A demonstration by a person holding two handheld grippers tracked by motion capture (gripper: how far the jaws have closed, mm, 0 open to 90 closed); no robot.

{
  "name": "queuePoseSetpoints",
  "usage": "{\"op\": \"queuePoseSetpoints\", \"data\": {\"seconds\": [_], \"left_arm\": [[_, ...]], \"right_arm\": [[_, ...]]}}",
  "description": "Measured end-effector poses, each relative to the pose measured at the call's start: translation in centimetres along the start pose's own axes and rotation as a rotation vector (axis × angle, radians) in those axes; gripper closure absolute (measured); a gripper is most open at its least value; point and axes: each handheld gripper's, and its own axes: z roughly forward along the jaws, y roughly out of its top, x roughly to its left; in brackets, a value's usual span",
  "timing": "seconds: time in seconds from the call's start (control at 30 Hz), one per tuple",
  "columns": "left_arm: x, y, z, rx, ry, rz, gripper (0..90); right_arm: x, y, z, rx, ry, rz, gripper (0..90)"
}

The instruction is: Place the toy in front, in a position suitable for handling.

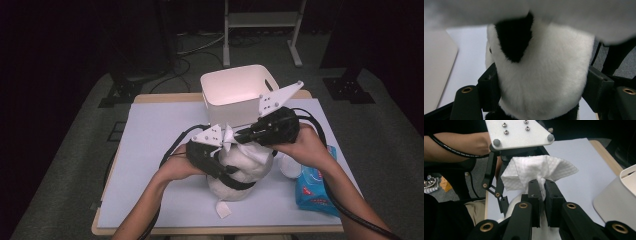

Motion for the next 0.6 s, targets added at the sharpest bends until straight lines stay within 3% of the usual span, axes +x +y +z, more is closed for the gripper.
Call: {"op": "queuePoseSetpoints", "data": {"seconds": [0.3, 0.6], "left_arm": [[0.1, 0.1, 0.6, 0.004, -0.008, -0.013, 24.4], [0.1, 0.0, 1.2, -0.032, -0.023, -0.039, 17.0]], "right_arm": [[-0.5, -1.1, 0.5, 0.055, -0.015, 0.027, 83.3], [-0.7, -3.0, -0.4, 0.046, -0.017, 0.056, 83.5]]}}
